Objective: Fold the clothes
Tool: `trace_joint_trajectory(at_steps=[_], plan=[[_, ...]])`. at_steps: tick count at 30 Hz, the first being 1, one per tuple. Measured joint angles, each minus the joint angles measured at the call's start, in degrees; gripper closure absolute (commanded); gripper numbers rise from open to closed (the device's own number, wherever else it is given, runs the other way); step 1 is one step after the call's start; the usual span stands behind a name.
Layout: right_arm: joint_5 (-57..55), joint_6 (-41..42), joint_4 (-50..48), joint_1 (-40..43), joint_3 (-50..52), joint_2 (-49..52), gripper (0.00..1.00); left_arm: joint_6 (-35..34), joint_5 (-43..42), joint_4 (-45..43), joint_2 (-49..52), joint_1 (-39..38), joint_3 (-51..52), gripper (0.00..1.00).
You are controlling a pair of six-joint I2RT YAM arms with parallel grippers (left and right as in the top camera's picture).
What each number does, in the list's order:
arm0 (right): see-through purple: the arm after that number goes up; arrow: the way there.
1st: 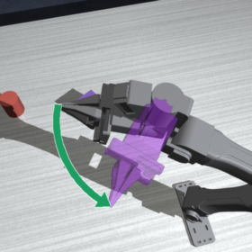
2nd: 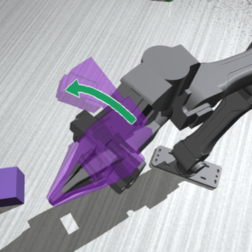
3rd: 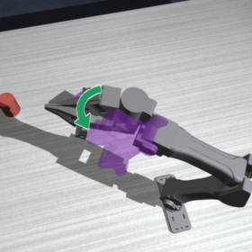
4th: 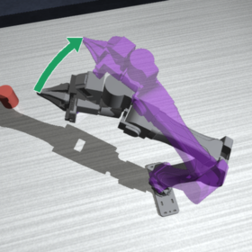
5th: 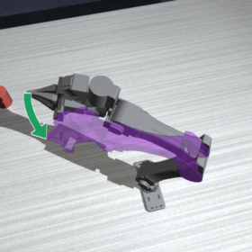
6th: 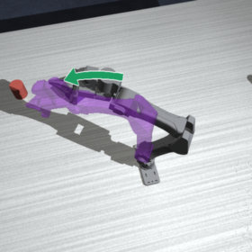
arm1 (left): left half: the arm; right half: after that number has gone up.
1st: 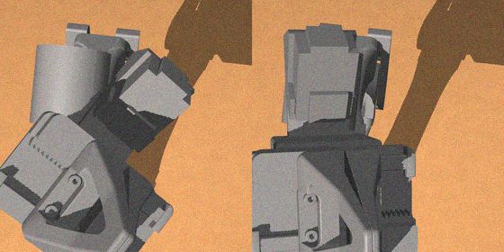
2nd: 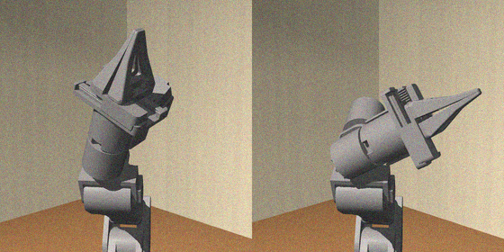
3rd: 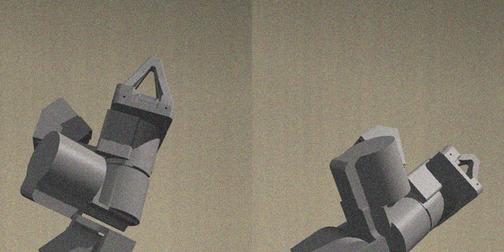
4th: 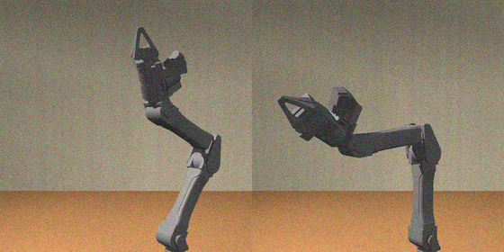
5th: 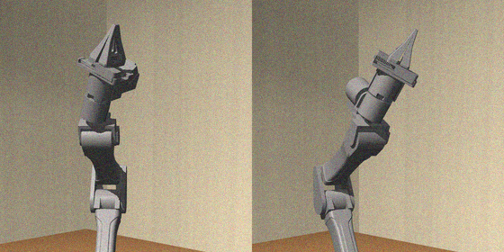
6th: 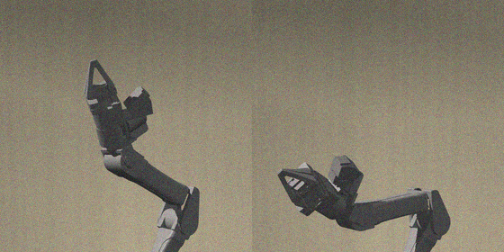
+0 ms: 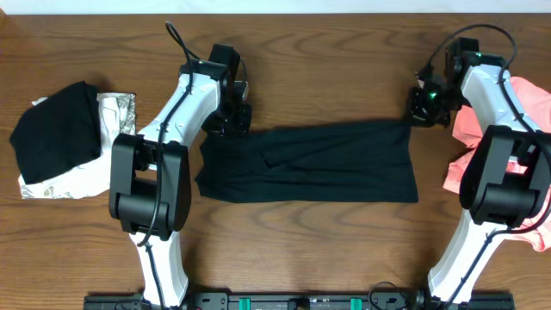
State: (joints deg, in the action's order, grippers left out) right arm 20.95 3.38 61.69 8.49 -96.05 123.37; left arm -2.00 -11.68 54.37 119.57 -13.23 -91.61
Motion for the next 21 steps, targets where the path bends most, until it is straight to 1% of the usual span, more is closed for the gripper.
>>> trace_joint_trajectory(at_steps=[8,15,21], plan=[[-2.0,0.0,4.9,0.1,0.0,0.0,0.94,-1.0,-2.4,2.1,0.0,0.0,0.0,0.94],[-5.0,-0.4,9.4,0.1,0.0,0.0,0.82,-1.0,-3.7,4.4,0.0,0.0,0.0,0.94],[-7.6,-0.5,11.5,0.1,0.0,0.0,0.77,-1.0,-4.1,5.1,0.0,0.0,0.0,0.95]])
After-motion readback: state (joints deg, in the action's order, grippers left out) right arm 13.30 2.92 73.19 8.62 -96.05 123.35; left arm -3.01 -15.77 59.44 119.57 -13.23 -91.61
